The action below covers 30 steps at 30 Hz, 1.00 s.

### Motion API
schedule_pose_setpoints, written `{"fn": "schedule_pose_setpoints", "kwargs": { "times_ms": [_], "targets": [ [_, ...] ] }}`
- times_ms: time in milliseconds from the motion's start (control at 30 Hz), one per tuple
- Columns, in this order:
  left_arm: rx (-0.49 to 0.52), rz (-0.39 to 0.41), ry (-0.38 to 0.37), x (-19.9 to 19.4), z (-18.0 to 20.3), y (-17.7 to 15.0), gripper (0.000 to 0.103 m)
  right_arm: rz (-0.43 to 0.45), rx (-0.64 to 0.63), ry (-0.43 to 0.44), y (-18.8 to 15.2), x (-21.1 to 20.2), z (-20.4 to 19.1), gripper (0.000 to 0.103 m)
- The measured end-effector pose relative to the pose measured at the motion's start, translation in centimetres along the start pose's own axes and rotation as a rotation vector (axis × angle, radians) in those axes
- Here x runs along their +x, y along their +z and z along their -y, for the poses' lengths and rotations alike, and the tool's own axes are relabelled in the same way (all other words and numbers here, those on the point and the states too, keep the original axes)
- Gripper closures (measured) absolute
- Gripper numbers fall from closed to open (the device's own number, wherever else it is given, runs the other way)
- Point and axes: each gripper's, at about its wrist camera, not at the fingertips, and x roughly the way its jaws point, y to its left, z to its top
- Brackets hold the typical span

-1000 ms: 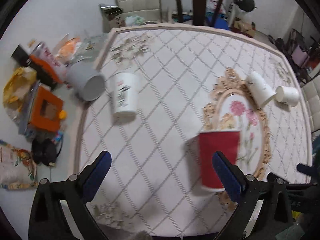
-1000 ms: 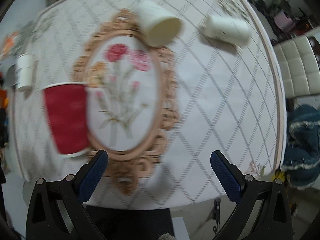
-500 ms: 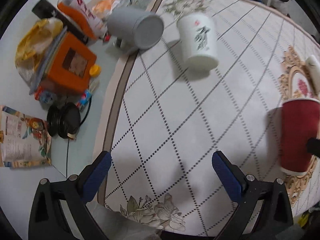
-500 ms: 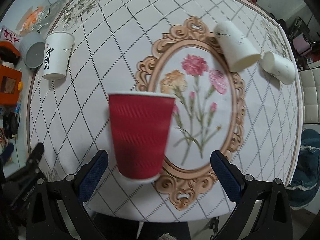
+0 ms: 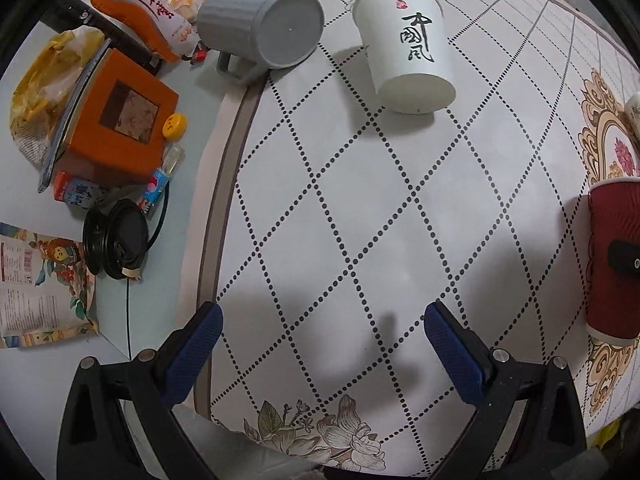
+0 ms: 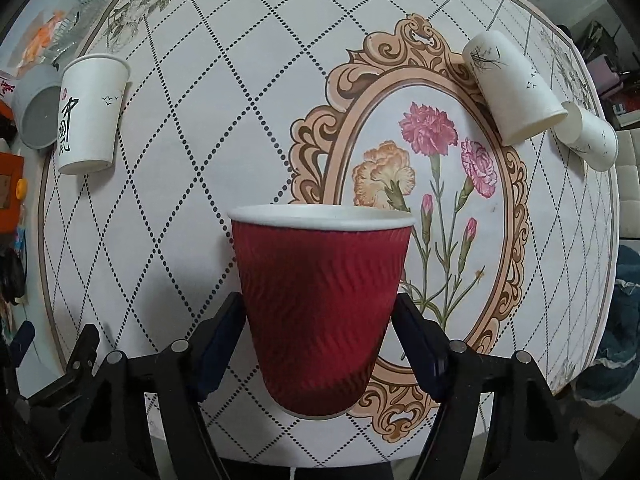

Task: Flip cup upright
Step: 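Lower the upright red cup onto the tablecloth with the left tool, then open the left gripper and withdraw it from the red cup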

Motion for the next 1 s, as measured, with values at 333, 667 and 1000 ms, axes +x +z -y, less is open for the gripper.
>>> {"fn": "schedule_pose_setpoints", "kwargs": {
  "times_ms": [333, 667, 1000],
  "targets": [
    [0.025, -0.091, -0.07, 0.7, 1.1, 0.4, 0.0, 0.079, 0.077, 0.12, 0.0, -1.7, 2.6, 0.028],
    [-0.055, -0.153, -0.067, 3.0, 0.8, 2.5, 0.0, 0.556, 0.111, 0.133, 1.6, -6.4, 2.8, 0.028],
    [-0.092, -0.112, 0.016, 4.3, -0.7, 3.8, 0.0, 0.833, 0.041, -0.028, 2.5, -2.7, -0.5, 0.027]
  ]
}}
